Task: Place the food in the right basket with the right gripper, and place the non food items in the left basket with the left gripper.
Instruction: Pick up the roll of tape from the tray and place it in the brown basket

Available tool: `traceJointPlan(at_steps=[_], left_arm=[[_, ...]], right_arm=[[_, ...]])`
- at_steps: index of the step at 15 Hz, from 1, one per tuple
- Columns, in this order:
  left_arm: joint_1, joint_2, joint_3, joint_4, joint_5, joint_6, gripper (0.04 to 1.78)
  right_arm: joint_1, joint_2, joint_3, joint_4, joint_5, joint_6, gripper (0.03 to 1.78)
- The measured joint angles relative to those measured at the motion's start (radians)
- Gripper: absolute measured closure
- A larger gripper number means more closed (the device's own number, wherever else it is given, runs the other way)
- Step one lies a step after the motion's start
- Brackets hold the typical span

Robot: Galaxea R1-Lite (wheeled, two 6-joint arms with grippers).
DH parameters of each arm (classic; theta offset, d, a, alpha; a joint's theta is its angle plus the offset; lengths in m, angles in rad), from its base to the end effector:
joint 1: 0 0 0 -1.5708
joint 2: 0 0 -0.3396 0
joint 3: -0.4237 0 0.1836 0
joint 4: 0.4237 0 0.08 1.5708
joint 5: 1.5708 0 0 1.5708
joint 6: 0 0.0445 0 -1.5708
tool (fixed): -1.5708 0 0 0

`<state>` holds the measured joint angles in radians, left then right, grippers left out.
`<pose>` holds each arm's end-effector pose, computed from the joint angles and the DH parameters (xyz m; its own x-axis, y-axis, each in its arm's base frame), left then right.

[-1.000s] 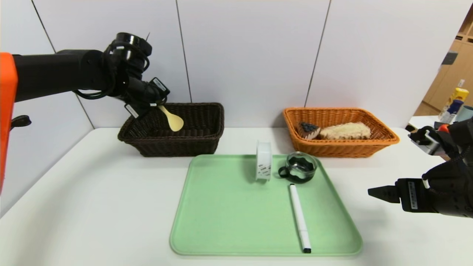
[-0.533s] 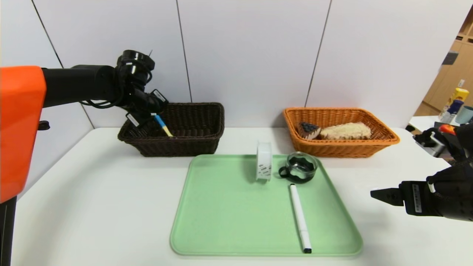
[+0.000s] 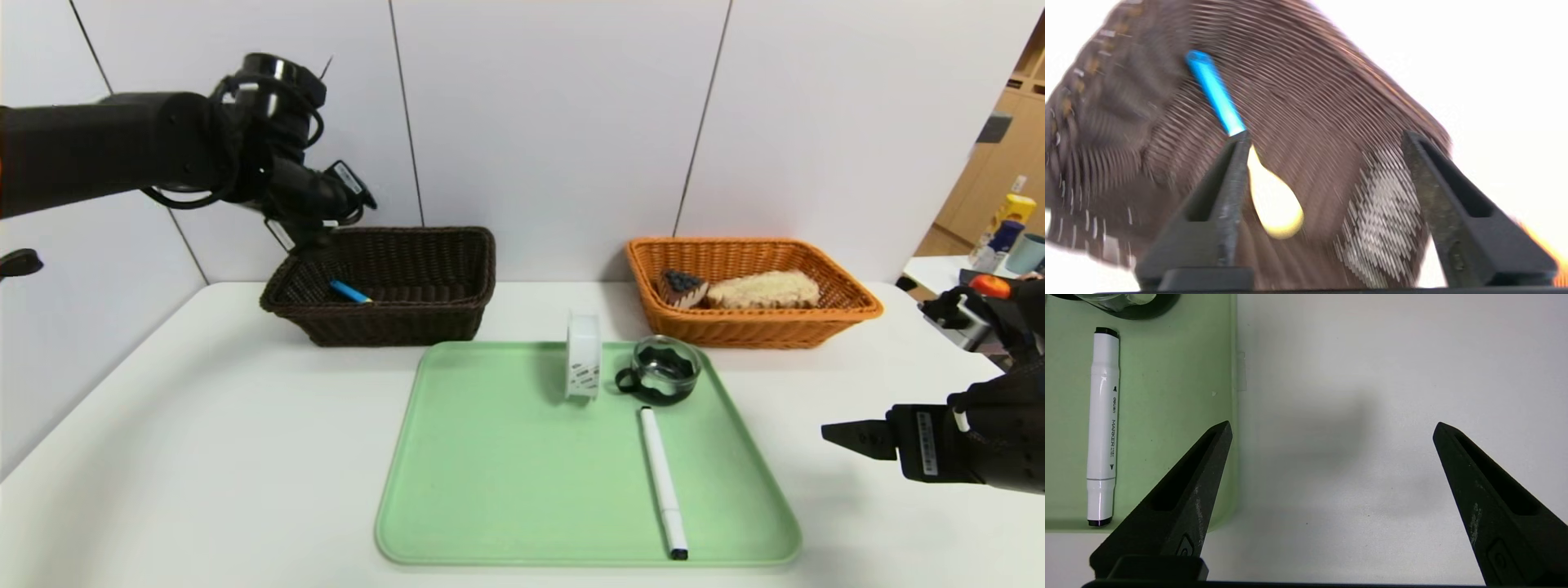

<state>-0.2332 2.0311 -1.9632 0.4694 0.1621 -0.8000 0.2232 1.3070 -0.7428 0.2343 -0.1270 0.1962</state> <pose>0.4195 -0.0922 0.3048 0.8622 -0.0389 -0.5051 -0.2923 0.7761 -0.5587 0.1767 0.0343 0.2132 0.7030 0.0297 -0.7105 0.0054 0.9989 0.0470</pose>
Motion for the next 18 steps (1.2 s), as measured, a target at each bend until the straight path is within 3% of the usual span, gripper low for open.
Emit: traceJointPlan(at_steps=[4,10,14,18], left_arm=[[-0.17,-0.164,0.026,0.053,-0.017,0.117,0.35],[-0.516,-0.33,0.245,0.059,-0.116,0.16,0.23],[-0.605,-0.263,0.205,0.107,-0.011,0.177,0.18],[-0.639,-0.115,0.013,0.252,0.046,0.236,0.15]], right_arm=[[0.0,-0.001,0.005,-0.001,0.001,-0.001,0.11],[0.007,-0.005,0.0,-0.003,0.001,0.008,0.11],[0.009,-0.009,0.001,-0.003,0.003,0.022,0.11],[0.008,-0.009,0.003,-0.004,0.005,0.027,0.11]])
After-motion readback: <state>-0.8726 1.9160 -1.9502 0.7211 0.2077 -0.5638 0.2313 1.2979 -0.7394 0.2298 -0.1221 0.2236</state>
